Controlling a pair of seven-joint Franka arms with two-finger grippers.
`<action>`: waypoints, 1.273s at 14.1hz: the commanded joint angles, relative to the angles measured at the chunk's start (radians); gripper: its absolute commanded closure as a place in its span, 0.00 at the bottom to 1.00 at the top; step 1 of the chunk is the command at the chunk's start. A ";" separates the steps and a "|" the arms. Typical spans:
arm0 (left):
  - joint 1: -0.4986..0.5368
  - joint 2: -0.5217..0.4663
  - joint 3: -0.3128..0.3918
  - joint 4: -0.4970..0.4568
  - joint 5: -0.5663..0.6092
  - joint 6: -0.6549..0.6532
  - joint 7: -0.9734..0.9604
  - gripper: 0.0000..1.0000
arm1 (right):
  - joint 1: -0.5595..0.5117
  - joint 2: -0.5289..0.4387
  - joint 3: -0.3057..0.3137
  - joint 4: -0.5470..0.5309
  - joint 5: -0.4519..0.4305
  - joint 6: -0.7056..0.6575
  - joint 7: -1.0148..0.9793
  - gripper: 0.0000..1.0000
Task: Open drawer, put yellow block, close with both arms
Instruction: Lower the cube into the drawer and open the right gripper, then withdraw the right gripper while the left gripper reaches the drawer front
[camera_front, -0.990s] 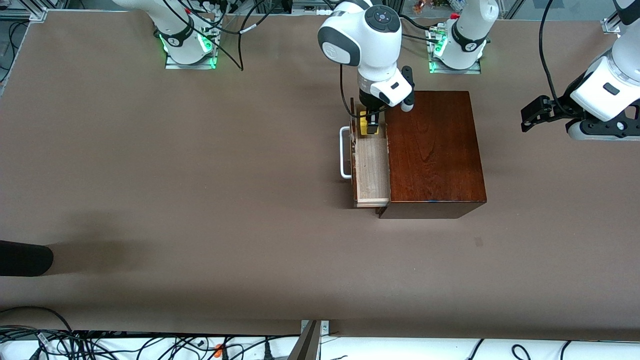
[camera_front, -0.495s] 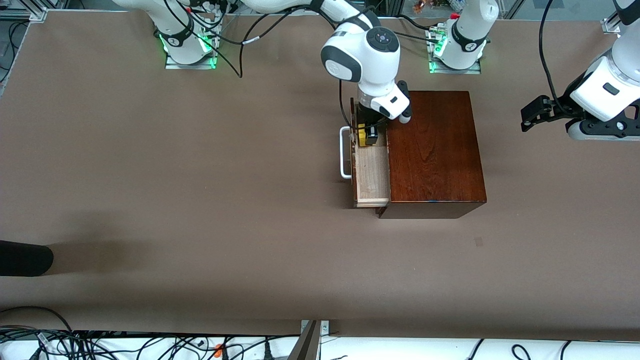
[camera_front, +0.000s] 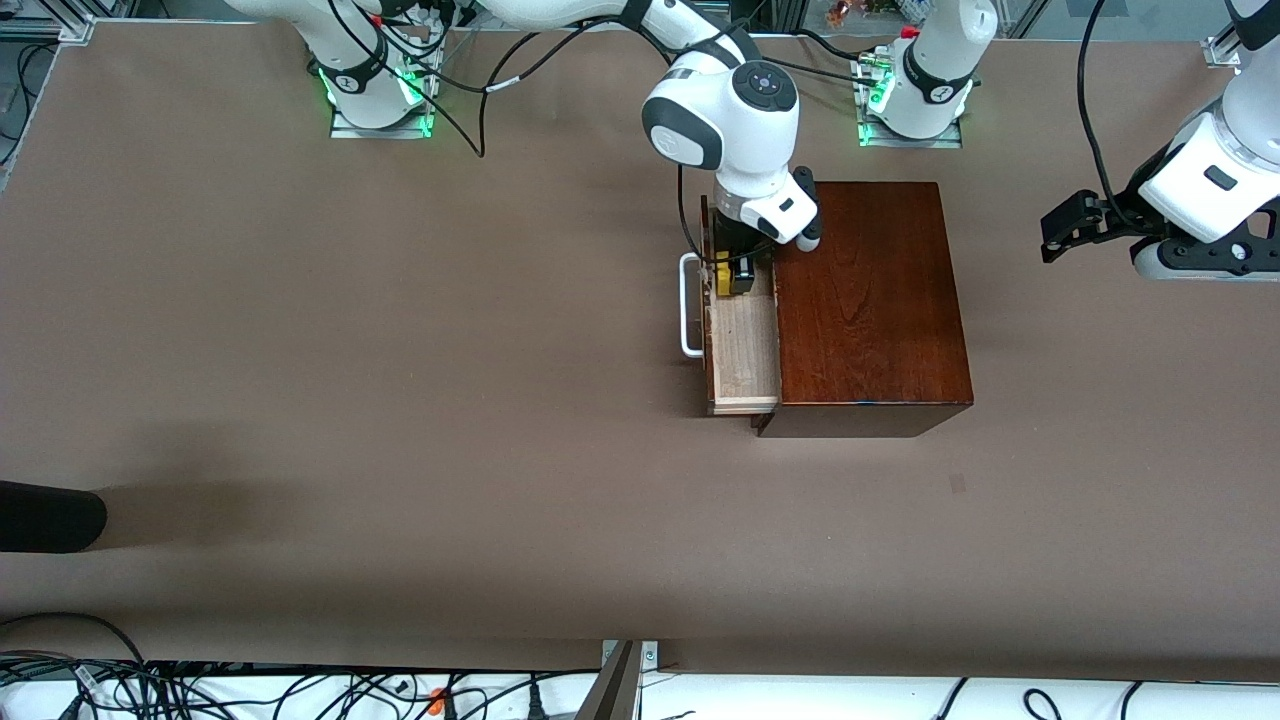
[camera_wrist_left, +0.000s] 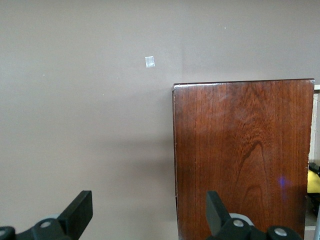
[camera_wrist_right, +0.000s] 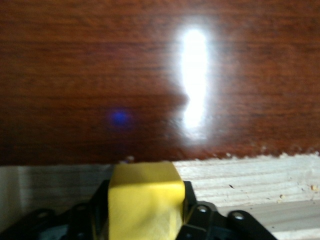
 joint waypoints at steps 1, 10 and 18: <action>0.006 0.015 -0.006 0.032 -0.008 -0.028 0.022 0.00 | -0.002 -0.008 0.001 0.034 -0.005 -0.015 0.035 0.00; 0.002 0.016 -0.006 0.035 -0.008 -0.031 0.019 0.00 | -0.136 -0.314 -0.014 0.035 0.018 -0.343 0.038 0.00; -0.001 0.016 -0.008 0.035 -0.008 -0.031 0.019 0.00 | -0.408 -0.526 -0.082 -0.056 0.065 -0.437 0.052 0.00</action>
